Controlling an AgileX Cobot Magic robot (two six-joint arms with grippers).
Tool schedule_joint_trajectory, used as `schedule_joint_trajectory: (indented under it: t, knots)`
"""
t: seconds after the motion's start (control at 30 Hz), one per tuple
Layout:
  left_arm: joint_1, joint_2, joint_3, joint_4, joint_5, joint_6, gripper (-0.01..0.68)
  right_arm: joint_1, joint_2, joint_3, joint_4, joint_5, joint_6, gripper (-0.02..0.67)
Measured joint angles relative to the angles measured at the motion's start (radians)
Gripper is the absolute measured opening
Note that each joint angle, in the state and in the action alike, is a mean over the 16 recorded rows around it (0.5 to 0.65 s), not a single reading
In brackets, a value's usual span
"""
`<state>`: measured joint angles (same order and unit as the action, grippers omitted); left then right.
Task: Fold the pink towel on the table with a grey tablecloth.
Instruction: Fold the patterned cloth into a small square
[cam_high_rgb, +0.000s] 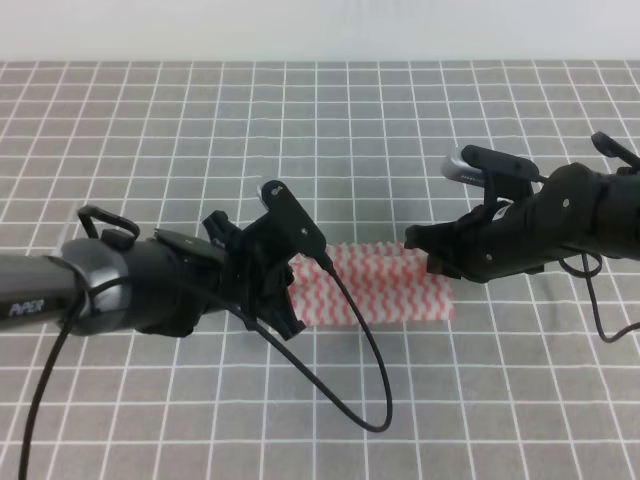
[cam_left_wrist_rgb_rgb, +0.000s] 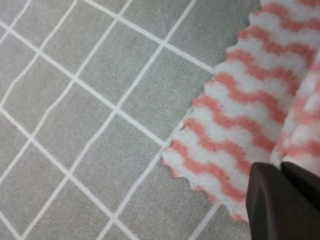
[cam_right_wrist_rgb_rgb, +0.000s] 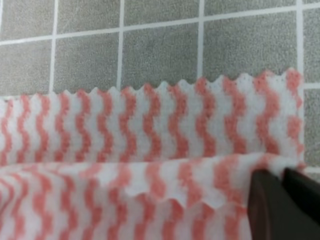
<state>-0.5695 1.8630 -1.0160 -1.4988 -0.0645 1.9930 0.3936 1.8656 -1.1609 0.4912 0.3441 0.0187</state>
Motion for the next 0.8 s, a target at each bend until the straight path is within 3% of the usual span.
schedule_joint_trajectory:
  t: [0.8]
  knots:
    - [0.012,0.035,-0.035,-0.003,0.015,-0.003,-0.004,-0.018,0.005,-0.034,-0.004,0.032,-0.003,-0.015]
